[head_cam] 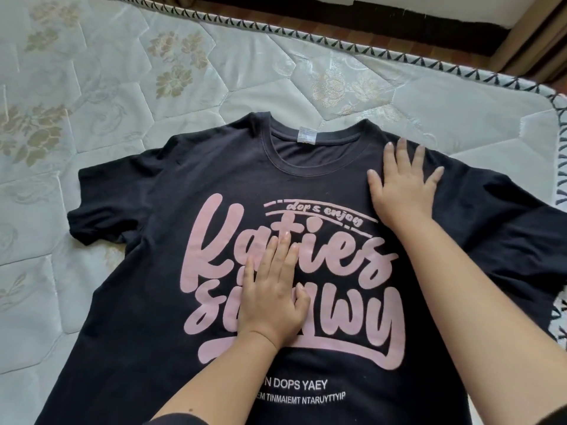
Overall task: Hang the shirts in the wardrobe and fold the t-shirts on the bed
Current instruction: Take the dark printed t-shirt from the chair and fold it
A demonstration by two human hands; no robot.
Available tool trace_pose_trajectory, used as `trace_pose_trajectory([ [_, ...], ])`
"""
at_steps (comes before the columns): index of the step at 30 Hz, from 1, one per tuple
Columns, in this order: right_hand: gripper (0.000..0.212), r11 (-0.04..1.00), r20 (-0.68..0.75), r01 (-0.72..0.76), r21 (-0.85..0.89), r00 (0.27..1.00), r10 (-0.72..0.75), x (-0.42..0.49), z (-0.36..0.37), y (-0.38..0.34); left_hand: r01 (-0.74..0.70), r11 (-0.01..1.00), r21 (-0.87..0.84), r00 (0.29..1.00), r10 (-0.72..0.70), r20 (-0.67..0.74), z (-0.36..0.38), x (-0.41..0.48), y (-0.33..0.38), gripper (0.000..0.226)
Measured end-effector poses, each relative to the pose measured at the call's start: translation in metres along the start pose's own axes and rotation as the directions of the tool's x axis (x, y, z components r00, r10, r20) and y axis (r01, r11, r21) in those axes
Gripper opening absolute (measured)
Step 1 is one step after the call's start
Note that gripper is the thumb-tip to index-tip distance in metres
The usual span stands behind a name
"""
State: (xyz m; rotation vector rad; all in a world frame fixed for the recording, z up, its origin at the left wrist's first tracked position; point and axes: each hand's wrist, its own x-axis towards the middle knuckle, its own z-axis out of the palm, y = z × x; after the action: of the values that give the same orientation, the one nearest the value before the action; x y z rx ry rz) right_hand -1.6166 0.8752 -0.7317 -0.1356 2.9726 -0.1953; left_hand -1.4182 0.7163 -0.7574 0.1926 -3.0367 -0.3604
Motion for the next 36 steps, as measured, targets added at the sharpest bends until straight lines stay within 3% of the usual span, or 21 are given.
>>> trace_pose_trajectory([
  [3,0.064,0.989,-0.032,0.146,-0.012,0.989,-0.146,-0.031,0.009,-0.034,-0.009,1.0,-0.016,1.0,0.009,-0.026,0.001,0.001,0.0,0.065],
  [6,0.055,0.9,-0.034,0.435,0.031,0.9,-0.434,-0.076,0.029,-0.08,-0.006,1.0,-0.016,0.999,0.005,-0.044,0.002,0.002,-0.001,0.063],
  [7,0.051,0.88,-0.007,0.472,0.052,0.881,-0.472,-0.086,0.034,-0.088,-0.002,1.0,-0.014,0.999,0.001,-0.049,0.002,0.002,-0.001,0.064],
  [9,0.051,0.883,0.061,0.463,0.078,0.882,-0.468,-0.087,0.035,-0.084,-0.003,1.0,-0.012,0.999,0.003,-0.05,0.003,0.002,-0.001,0.064],
  [12,0.06,0.905,0.002,0.423,0.037,0.906,-0.423,-0.065,0.027,-0.05,-0.014,1.0,-0.002,0.999,0.014,-0.04,0.003,0.001,-0.001,0.063],
  [17,0.059,0.995,-0.02,0.096,-0.033,0.995,-0.097,-0.035,0.007,0.044,-0.01,1.0,-0.005,1.0,0.01,-0.024,0.002,0.001,-0.001,0.062],
  [21,0.059,0.994,0.011,-0.086,-0.068,0.996,0.087,-0.035,-0.005,0.088,-0.011,1.0,-0.012,1.0,0.011,-0.021,0.002,0.001,-0.001,0.062],
  [24,0.062,0.983,-0.003,-0.179,-0.035,0.984,0.179,-0.047,-0.011,0.073,-0.005,1.0,-0.019,1.0,0.005,-0.009,0.002,0.001,-0.001,0.063],
  [26,0.063,0.997,-0.04,-0.081,-0.013,0.996,0.081,-0.065,-0.004,0.041,0.001,1.0,-0.021,1.0,-0.001,-0.001,0.002,0.0,-0.001,0.063],
  [28,0.064,0.989,-0.057,0.147,-0.03,0.987,-0.149,-0.091,0.011,0.007,0.012,0.999,-0.033,1.0,-0.012,0.006,0.002,0.0,-0.001,0.064],
  [30,0.06,0.961,0.035,0.276,-0.025,0.961,-0.275,-0.114,0.024,-0.011,0.017,0.999,-0.038,1.0,-0.017,0.012,0.001,0.001,0.0,0.064],
  [33,0.067,0.957,0.068,0.288,-0.02,0.956,-0.286,-0.12,0.025,0.004,0.019,0.999,-0.046,0.999,-0.017,0.03,-0.001,0.0,0.001,0.066],
  [36,0.07,0.993,-0.012,0.115,-0.032,0.993,-0.115,-0.107,0.019,0.056,0.041,0.997,-0.06,0.998,-0.038,0.058,-0.002,0.0,0.003,0.071],
])
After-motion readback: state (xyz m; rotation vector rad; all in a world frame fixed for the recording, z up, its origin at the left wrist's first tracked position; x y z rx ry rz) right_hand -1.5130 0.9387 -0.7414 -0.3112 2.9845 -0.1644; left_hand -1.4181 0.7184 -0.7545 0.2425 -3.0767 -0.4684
